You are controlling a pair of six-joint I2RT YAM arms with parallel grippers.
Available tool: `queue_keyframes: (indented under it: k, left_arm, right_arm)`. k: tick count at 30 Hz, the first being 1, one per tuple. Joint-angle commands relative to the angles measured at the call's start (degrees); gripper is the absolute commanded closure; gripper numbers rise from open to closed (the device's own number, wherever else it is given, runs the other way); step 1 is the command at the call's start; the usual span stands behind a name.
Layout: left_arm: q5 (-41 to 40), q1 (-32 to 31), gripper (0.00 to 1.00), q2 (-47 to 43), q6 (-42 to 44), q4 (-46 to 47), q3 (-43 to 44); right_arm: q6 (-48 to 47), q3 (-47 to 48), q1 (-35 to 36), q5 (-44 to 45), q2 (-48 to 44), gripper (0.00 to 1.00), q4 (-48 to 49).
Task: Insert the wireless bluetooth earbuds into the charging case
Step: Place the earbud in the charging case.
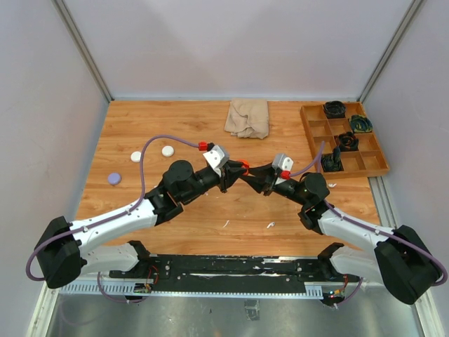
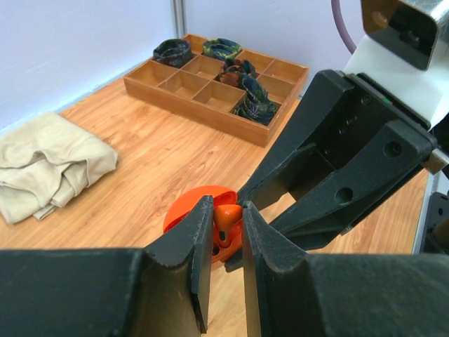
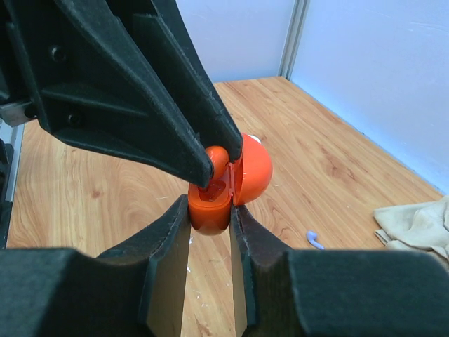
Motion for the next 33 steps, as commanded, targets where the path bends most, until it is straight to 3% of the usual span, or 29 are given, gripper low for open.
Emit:
queue_keyframes:
  k: [1, 7, 11, 14, 21, 33]
  left_arm:
    - [-0.61, -0.48, 0.79, -1.16, 0.77, 0.43, -1.48]
    - [-1.33, -0.47, 0.72, -1.82, 1.30, -2.78, -0.68]
    - [-0.63, -0.48, 0.53, -1.75, 0.03, -4.55, 0.88]
    - [-0.04, -0.48, 0.44, -2.52, -0.96, -5.82, 1.91]
    - [0.53, 0.17, 0.36, -5.61, -3.27, -12.83, 4.65]
    - [17.94, 13.53, 0.23, -8.81, -17.01, -19.64, 5.13]
  right_arm:
    - [0.20, 1.43, 0.95, -0.68, -1.64, 0.96, 3.22]
    - [0.20, 1.51, 0.95, -1.15, -1.78, 0.96, 3.12]
    - [0.12, 1.48, 0.97, -1.26, -1.60, 0.96, 2.97]
    - [-0.07, 1.43, 0.95, -1.16, -1.46, 0.96, 2.66]
    - [-1.17, 2.39, 0.95, -1.37, -1.45, 0.96, -0.78]
    - [-1.64, 5.58, 0.90, -6.67, 0.22, 0.96, -4.31]
